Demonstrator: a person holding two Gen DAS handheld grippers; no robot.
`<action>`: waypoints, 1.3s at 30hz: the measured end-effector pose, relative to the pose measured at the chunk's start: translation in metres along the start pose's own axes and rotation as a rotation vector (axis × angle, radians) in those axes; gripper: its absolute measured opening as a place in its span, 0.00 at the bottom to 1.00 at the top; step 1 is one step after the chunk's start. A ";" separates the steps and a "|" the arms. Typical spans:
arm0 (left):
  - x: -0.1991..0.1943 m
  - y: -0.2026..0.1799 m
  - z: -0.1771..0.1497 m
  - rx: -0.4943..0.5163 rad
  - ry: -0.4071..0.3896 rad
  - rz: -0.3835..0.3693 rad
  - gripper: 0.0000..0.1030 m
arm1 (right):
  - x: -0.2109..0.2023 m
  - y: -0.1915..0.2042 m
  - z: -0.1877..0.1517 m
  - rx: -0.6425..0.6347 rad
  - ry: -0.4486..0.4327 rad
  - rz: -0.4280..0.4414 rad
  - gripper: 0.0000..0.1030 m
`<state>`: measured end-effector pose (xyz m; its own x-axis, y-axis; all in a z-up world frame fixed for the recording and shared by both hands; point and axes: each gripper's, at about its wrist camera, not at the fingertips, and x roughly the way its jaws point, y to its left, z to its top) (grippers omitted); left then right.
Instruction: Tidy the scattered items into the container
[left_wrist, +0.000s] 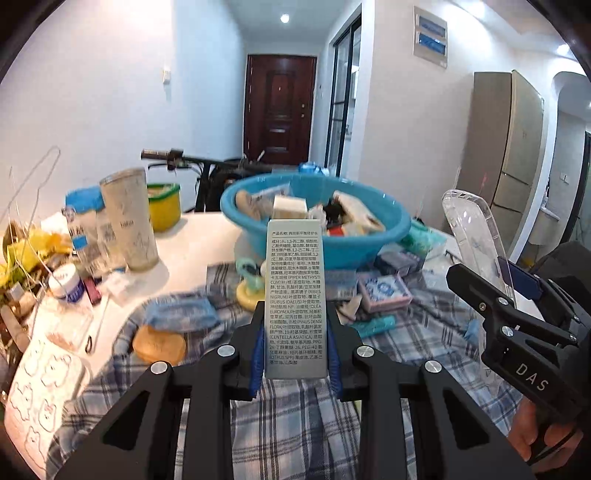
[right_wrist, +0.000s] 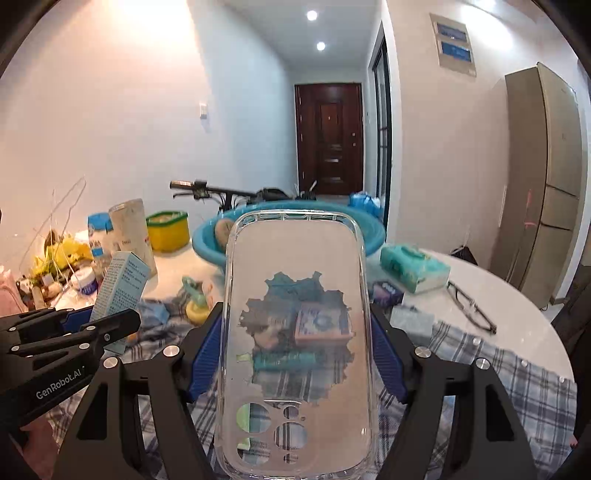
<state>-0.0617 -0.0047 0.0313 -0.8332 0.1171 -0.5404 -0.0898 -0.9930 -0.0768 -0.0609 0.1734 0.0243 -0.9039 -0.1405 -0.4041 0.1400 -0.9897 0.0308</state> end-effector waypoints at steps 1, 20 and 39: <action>-0.003 -0.001 0.003 0.001 -0.012 -0.002 0.29 | -0.003 -0.001 0.003 0.001 -0.013 -0.001 0.69; -0.054 -0.011 0.076 0.042 -0.248 0.027 0.29 | -0.039 0.008 0.081 -0.018 -0.267 -0.006 0.69; -0.091 -0.024 0.161 0.046 -0.512 0.011 0.29 | -0.054 -0.001 0.168 -0.006 -0.446 -0.021 0.69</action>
<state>-0.0712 0.0058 0.2174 -0.9936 0.0958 -0.0604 -0.0941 -0.9951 -0.0308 -0.0802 0.1774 0.1999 -0.9923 -0.1205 0.0298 0.1211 -0.9924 0.0213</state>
